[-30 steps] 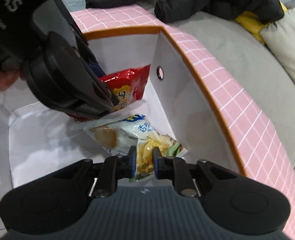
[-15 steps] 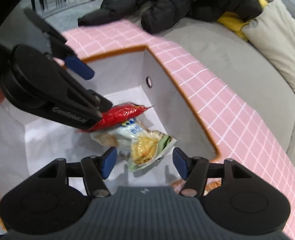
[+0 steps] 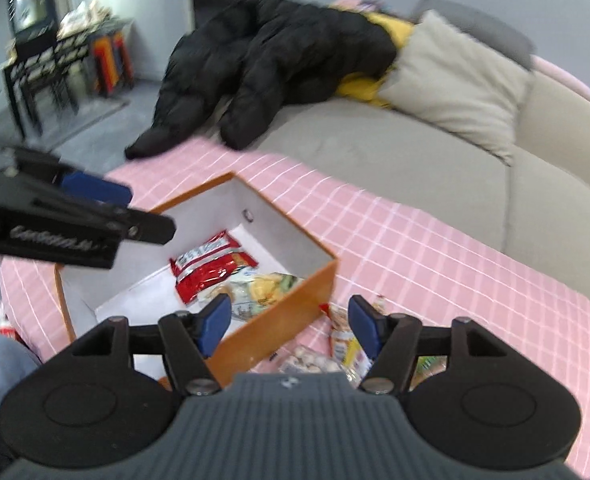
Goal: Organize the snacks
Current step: 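Grasp the red chocolate bar with the left tool while the right tool grasps the white wrapped bar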
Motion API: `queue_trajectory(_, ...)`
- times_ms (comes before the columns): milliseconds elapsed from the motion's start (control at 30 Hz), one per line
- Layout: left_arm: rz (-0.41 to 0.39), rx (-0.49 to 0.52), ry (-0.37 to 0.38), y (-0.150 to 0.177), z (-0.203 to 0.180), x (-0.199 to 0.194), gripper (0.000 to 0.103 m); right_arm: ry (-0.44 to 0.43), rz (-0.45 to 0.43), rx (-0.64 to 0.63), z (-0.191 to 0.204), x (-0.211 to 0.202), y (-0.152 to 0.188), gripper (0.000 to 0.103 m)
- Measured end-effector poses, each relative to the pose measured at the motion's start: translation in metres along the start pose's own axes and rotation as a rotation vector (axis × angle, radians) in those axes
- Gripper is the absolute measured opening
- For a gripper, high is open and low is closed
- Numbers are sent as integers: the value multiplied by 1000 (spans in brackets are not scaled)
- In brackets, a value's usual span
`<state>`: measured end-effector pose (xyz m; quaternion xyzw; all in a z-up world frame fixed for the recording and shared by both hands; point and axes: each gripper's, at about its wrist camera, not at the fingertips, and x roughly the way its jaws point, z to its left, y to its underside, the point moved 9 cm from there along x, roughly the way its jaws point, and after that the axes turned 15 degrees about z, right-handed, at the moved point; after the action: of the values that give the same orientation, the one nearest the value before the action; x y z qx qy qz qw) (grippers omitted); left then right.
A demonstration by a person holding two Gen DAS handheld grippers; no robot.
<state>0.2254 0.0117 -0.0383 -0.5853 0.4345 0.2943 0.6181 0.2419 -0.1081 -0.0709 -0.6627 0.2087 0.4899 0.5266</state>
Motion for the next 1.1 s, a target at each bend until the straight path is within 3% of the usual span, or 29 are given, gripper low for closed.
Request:
queue_trajectory(267,-40,63,71,43,-73,1,65,90,-74,191,-45,-40,81,62)
queue_trajectory(600,1,84,117,75,-115,43,50,148,-31,341,-76,-21,186,51)
queue_trajectory(800,55,105,79,92,-131,73,48,143,-10,361,-83,0,204,51)
queue_trajectory(900,122,114,86,96,-135,93,48,128,13,361,-88,16,205,51)
queue_trajectory(1100,231,133,97,103,-138,138,49,141,41,303,-101,49,199,63)
